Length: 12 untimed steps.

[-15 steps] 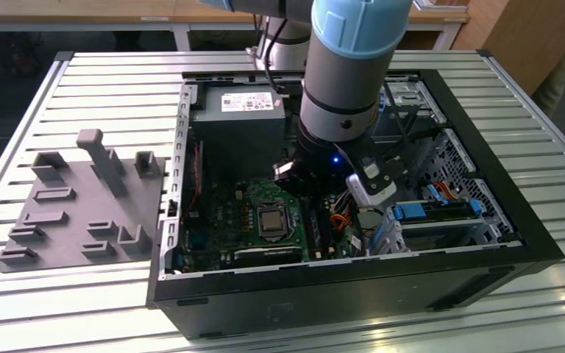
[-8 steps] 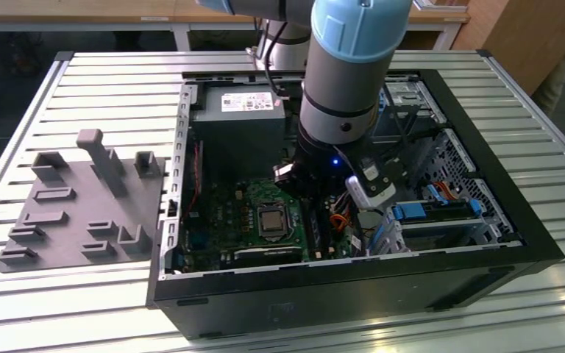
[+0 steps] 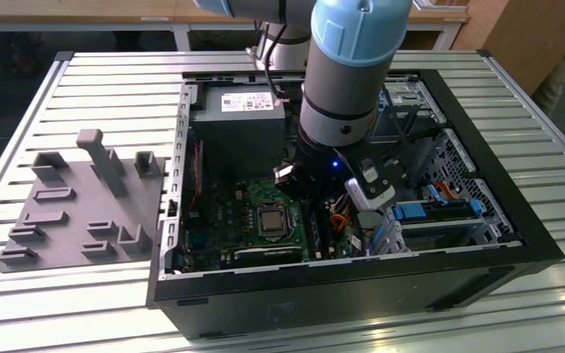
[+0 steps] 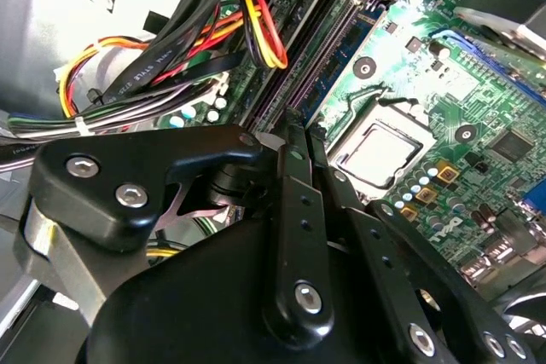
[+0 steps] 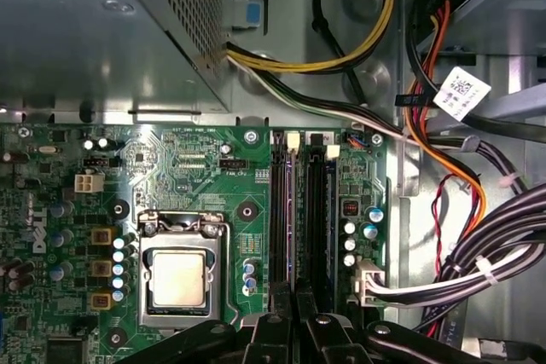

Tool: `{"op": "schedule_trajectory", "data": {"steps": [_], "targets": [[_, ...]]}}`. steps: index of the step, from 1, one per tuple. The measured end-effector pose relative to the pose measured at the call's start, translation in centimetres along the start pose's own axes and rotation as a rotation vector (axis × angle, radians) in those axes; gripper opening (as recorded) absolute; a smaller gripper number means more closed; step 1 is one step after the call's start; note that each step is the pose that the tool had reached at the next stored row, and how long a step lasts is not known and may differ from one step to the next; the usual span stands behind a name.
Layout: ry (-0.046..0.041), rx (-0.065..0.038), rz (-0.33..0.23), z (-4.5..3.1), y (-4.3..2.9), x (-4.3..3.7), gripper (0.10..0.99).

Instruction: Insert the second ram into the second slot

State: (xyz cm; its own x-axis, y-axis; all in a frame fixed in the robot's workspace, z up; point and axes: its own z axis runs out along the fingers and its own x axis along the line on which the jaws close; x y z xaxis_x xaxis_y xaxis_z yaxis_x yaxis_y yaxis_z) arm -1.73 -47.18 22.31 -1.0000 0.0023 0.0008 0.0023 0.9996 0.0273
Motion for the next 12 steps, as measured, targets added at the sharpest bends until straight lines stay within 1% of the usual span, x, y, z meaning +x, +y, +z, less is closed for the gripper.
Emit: {"op": "schedule_trajectory", "data": {"steps": [12], "targets": [[0.0011,0.000,0.000,0.27,-0.20,0.00,0.137]]}}
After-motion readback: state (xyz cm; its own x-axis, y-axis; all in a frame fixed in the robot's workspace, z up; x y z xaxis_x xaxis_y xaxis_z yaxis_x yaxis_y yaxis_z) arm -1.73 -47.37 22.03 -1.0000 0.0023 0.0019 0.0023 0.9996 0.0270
